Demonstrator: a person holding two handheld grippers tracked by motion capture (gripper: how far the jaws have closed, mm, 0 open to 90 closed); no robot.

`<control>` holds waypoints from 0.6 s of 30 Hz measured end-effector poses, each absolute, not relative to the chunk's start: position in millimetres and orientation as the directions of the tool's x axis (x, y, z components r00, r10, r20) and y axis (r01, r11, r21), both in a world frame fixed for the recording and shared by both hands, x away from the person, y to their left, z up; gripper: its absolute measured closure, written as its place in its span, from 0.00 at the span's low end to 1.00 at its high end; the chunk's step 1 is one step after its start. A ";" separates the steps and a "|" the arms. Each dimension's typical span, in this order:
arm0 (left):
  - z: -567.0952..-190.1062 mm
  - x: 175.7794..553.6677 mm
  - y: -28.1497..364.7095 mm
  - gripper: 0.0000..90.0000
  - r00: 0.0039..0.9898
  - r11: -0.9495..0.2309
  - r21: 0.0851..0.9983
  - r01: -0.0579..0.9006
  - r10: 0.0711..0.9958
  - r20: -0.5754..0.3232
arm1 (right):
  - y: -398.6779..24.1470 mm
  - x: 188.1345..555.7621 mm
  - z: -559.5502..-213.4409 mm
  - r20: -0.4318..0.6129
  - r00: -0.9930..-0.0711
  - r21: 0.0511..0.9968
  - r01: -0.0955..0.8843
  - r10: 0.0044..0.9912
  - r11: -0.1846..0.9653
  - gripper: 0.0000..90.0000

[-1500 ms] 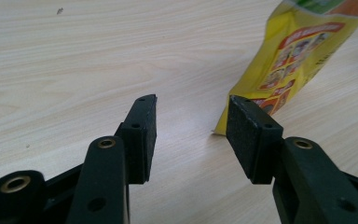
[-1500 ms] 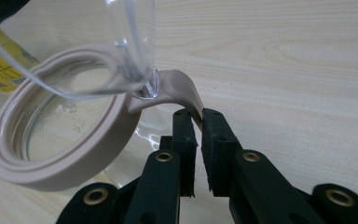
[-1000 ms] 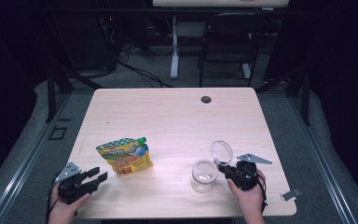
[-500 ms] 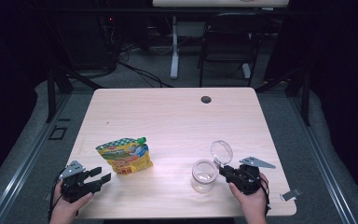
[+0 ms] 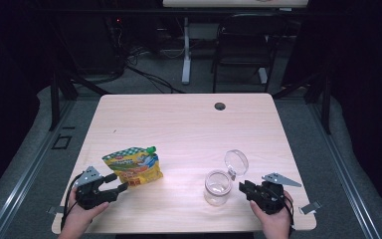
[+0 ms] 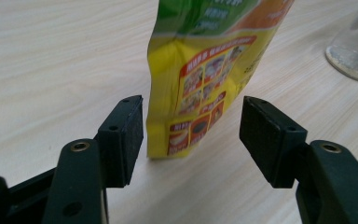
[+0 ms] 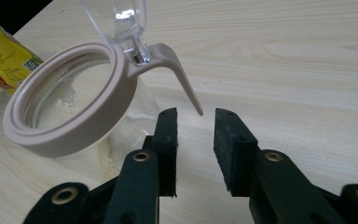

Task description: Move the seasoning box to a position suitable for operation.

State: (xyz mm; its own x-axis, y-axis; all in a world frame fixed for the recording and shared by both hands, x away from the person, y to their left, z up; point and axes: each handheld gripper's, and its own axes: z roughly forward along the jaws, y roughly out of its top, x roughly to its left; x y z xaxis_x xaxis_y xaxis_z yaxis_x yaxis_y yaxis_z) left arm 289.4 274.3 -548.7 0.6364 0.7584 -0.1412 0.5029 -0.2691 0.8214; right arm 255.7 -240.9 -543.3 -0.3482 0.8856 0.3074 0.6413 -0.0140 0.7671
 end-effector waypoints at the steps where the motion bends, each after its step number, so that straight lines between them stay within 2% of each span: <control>1: -550.4 293.7 273.5 0.45 0.636 -0.265 0.823 0.502 0.758 -0.143 | -242.4 252.4 -543.5 0.304 -0.346 0.769 0.640 0.888 -0.014 0.77; 5: -554.4 302.0 271.7 0.45 0.635 -0.271 0.799 0.537 0.753 -0.172 | -246.5 246.0 -544.0 0.304 -0.335 0.769 0.638 0.892 -0.022 0.77; 11: -553.7 308.1 269.3 0.46 0.661 -0.261 0.824 0.502 0.730 -0.172 | -251.2 242.5 -545.0 0.314 -0.317 0.765 0.643 0.895 -0.041 0.77; 13: -554.2 309.3 269.5 0.52 0.674 -0.255 0.828 0.499 0.715 -0.186 | -252.5 242.1 -545.3 0.317 -0.313 0.762 0.646 0.895 -0.044 0.76; 18: -554.5 308.8 269.5 0.59 0.679 -0.260 0.831 0.491 0.712 -0.178 | -252.2 241.7 -545.2 0.318 -0.314 0.763 0.645 0.895 -0.045 0.76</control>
State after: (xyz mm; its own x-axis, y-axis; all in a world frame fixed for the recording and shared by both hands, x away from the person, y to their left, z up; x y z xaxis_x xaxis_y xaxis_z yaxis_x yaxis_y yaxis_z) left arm 308.8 269.5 -554.5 0.6792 0.7119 -0.1784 0.4910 -0.2601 0.8314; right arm 241.7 -252.2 -545.2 -0.3136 0.8946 0.3184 0.6452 -0.0453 0.7627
